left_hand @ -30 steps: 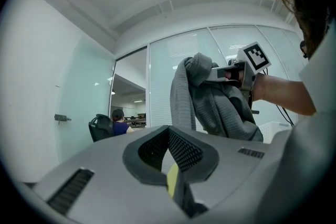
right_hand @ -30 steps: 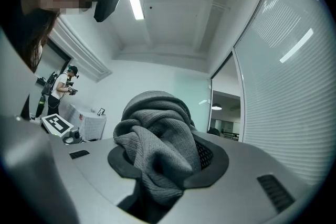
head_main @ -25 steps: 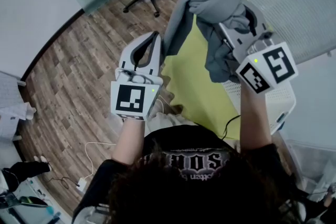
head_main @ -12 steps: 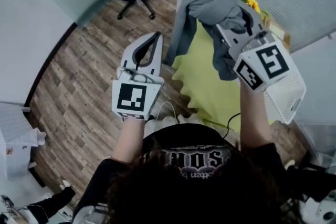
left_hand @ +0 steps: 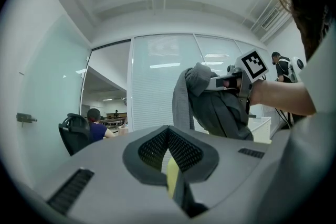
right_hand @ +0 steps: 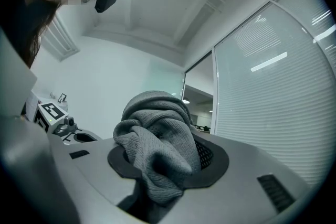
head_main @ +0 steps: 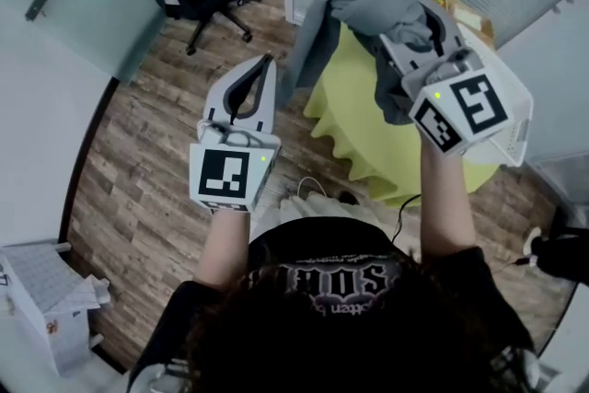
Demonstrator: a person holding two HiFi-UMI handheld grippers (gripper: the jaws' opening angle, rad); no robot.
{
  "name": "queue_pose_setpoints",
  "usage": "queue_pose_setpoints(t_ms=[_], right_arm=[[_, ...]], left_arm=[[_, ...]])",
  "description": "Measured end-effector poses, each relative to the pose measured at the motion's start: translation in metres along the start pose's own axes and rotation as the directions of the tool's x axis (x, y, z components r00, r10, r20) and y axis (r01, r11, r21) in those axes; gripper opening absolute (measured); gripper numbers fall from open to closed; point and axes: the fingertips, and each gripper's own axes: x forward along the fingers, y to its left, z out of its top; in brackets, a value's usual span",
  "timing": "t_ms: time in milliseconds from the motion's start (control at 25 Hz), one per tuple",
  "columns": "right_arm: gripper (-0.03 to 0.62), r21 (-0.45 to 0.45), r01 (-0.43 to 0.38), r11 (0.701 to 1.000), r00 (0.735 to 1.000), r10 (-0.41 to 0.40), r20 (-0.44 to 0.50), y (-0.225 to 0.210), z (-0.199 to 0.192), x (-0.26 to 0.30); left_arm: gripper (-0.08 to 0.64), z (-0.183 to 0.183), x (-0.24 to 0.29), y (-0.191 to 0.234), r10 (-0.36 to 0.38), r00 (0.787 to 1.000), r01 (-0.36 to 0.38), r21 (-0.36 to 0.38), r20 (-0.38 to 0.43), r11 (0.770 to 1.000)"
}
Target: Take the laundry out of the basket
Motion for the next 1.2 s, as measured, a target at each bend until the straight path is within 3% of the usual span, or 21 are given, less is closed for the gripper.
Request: queue_pose_setpoints(t_ms=[280, 600, 920, 1200], right_arm=[[0.17, -0.056, 0.069, 0.996, 0.998, -0.068, 0.018, 0.01, 0.022, -0.009], [0.17, -0.094, 0.109, 0.99, 0.992, -0.103, 0.074, 0.02, 0.051, -0.017], [0.17, -0.102, 0.064, 0.993, 0.991, -0.051, 0.12, 0.046, 0.073, -0.014], [0.17, -0.084, -0.012, 0.996, 0.995, 0.021, 0.1, 0.081, 0.064, 0.01]], left_arm=[[-0.002, 0.001, -0.009, 0.0, -0.058, 0.998, 0.058, -0.004, 0.008, 0.998], [-0.002, 0.003, -0.019, 0.004, -0.075, 0.997, 0.075, 0.0, 0.028, 0.997], [-0.002, 0.008, -0.031, 0.007, -0.059, 0.998, 0.059, 0.005, 0.034, 0.998], [-0.002, 0.009, -0.045, 0.022, -0.032, 0.999, 0.032, 0.012, 0.028, 0.999]])
